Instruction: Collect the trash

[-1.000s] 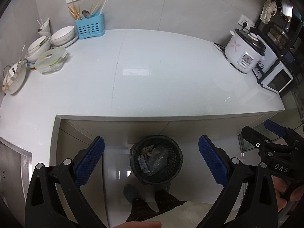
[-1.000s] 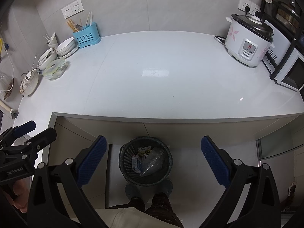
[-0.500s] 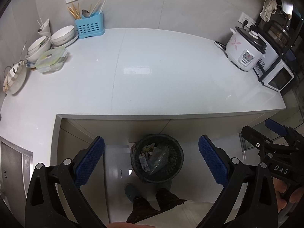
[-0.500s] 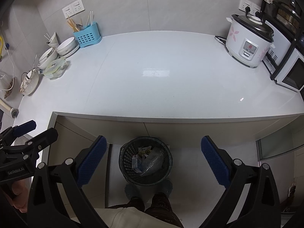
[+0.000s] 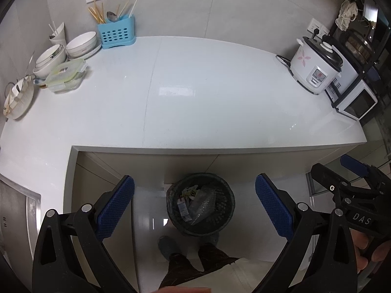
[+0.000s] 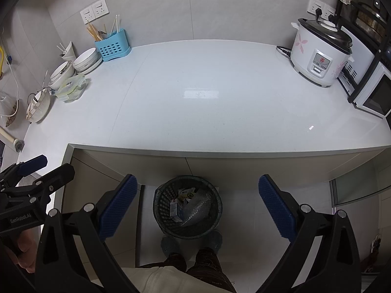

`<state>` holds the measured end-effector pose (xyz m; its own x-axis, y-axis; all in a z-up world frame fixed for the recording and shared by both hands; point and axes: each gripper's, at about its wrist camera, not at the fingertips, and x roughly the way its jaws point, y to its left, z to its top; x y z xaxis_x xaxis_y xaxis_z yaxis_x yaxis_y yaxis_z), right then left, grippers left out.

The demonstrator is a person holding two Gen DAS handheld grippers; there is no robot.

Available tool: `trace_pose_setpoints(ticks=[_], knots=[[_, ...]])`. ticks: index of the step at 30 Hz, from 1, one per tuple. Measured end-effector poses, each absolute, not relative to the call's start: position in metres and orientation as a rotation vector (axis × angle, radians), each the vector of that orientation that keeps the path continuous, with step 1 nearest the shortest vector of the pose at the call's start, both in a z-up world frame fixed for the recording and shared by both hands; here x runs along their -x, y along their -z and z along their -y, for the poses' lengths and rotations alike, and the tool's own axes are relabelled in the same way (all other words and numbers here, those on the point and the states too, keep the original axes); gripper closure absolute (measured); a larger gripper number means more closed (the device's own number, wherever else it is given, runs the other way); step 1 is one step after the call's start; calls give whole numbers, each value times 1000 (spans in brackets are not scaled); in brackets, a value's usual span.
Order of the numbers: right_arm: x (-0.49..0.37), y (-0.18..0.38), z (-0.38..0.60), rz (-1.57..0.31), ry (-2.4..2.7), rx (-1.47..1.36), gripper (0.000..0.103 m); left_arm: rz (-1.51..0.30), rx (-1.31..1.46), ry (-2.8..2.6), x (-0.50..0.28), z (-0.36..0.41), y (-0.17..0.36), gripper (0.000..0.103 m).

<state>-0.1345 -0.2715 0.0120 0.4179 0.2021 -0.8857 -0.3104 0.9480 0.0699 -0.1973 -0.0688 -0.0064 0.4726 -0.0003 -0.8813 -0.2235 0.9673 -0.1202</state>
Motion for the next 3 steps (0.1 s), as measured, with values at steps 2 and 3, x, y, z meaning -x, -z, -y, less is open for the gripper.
trace_pose_setpoints(ticks=[2, 3], knots=[[135, -12, 271, -1094, -322, 111, 8, -1072, 234, -146, 198, 68, 6, 6], [135, -12, 271, -1095, -322, 111, 8, -1072, 239, -145, 198, 67, 6, 6]])
